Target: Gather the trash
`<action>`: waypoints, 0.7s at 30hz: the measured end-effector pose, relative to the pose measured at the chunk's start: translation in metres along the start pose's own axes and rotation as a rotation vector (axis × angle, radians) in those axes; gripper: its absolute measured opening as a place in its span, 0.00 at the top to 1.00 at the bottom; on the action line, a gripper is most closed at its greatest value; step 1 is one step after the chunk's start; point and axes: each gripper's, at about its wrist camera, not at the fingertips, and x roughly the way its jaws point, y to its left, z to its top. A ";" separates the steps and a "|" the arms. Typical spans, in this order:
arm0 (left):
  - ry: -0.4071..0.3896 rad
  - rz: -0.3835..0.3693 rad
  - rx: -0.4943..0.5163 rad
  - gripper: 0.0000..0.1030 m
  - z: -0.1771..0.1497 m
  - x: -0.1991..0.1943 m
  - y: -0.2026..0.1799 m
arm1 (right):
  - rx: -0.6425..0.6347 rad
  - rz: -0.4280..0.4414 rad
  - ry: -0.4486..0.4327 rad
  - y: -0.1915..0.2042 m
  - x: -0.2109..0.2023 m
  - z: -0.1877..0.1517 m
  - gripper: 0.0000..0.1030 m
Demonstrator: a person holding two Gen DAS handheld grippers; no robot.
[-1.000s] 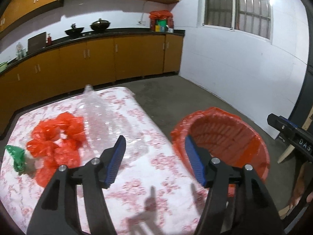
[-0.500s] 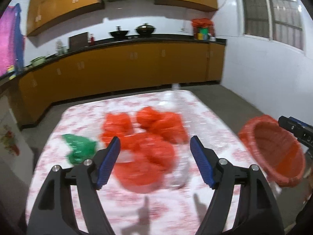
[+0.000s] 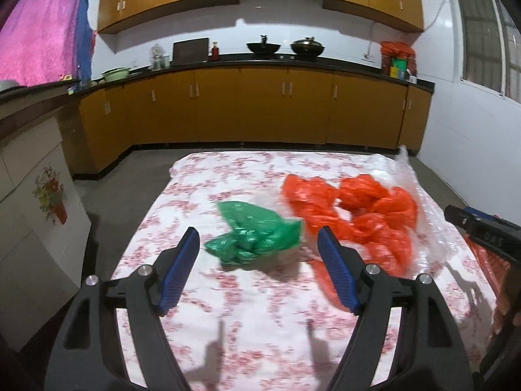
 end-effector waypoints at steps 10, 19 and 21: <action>0.022 0.028 -0.040 0.28 -0.003 0.014 0.031 | -0.023 -0.098 0.059 0.007 0.036 -0.006 0.64; 0.037 0.003 -0.038 0.28 -0.006 0.024 0.027 | -0.009 -0.107 0.088 -0.001 0.038 -0.007 0.92; 0.042 -0.005 -0.041 0.28 -0.006 0.026 0.025 | 0.001 -0.100 0.077 -0.004 0.033 -0.006 0.93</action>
